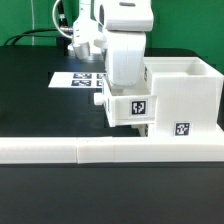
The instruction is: Assemble drawer
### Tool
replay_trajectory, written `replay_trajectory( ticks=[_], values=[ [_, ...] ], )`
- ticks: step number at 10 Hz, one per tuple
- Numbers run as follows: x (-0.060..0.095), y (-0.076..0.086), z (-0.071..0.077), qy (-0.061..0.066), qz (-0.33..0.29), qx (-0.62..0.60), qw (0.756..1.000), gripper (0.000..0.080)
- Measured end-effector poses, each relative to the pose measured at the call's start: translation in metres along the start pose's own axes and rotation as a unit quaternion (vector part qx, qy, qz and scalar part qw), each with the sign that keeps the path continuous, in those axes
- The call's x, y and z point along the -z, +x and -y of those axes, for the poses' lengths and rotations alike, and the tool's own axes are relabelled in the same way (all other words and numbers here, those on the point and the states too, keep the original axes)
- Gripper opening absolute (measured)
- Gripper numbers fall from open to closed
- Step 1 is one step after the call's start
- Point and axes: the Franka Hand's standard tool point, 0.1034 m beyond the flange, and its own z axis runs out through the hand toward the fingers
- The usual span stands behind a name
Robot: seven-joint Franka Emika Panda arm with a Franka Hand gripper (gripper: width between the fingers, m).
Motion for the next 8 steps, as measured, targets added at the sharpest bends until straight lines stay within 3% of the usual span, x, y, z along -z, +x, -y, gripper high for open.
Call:
replay_trajectory(
  ticks=[1,5,8],
  values=[
    [0.006,0.002,-0.002,-0.001,0.001,-0.004,1.0,0.058],
    [0.033,-0.006,-0.004,0.002,0.012,-0.005,1.0,0.0646],
    [0.047,-0.034,-0.004,0.005,0.02,0.014,1.0,0.0649]
  ],
)
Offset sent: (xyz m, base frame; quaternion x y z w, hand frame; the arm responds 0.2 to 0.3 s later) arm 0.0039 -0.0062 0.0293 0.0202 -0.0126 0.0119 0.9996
